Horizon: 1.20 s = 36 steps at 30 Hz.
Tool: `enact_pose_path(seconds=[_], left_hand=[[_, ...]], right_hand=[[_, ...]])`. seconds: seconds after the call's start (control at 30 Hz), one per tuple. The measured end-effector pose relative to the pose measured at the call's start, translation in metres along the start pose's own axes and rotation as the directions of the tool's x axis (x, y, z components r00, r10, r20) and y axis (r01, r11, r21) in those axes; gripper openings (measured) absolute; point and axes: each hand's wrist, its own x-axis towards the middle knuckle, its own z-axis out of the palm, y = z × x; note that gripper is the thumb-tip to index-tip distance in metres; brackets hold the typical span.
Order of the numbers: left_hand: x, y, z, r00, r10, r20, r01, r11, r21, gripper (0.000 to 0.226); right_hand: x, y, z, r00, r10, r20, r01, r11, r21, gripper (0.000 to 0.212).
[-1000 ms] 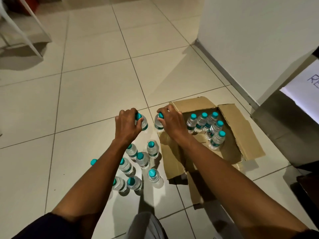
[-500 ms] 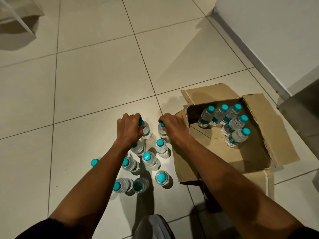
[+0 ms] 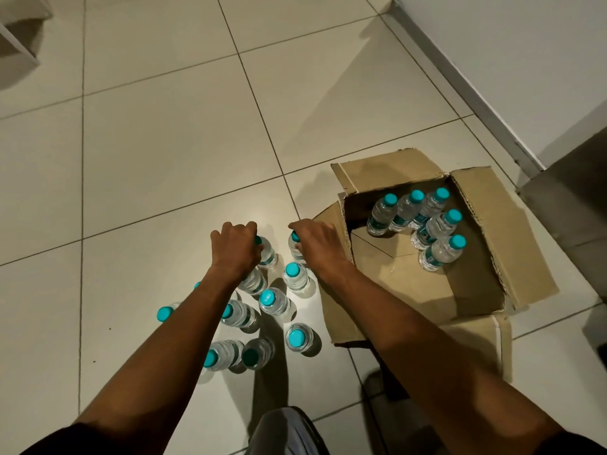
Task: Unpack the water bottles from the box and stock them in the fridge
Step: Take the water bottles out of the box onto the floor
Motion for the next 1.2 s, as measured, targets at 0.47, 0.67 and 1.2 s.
enact_pose_path(seconds=[0.47, 0.67, 1.2], left_hand=[[-0.014, 0.089, -0.059, 0.955, 0.126, -0.267, -0.202, 0.939, -0.280, 0.042], [-0.012, 0.145, -0.060, 0.918, 0.280, -0.281, -0.355, 0.896, -0.268, 0.037], [0.027, 0.235, -0.032, 0.896, 0.435, -0.083, -0.443, 0.886, -0.139, 0.062]], right_hand=[[-0.053, 0.076, -0.094, 0.971, 0.106, -0.215, -0.107, 0.994, 0.006, 0.037], [-0.076, 0.139, -0.115, 0.948, 0.240, -0.210, -0.266, 0.958, -0.109, 0.051], [-0.036, 0.189, -0.110, 0.979, 0.201, -0.011, -0.200, 0.963, -0.180, 0.086]])
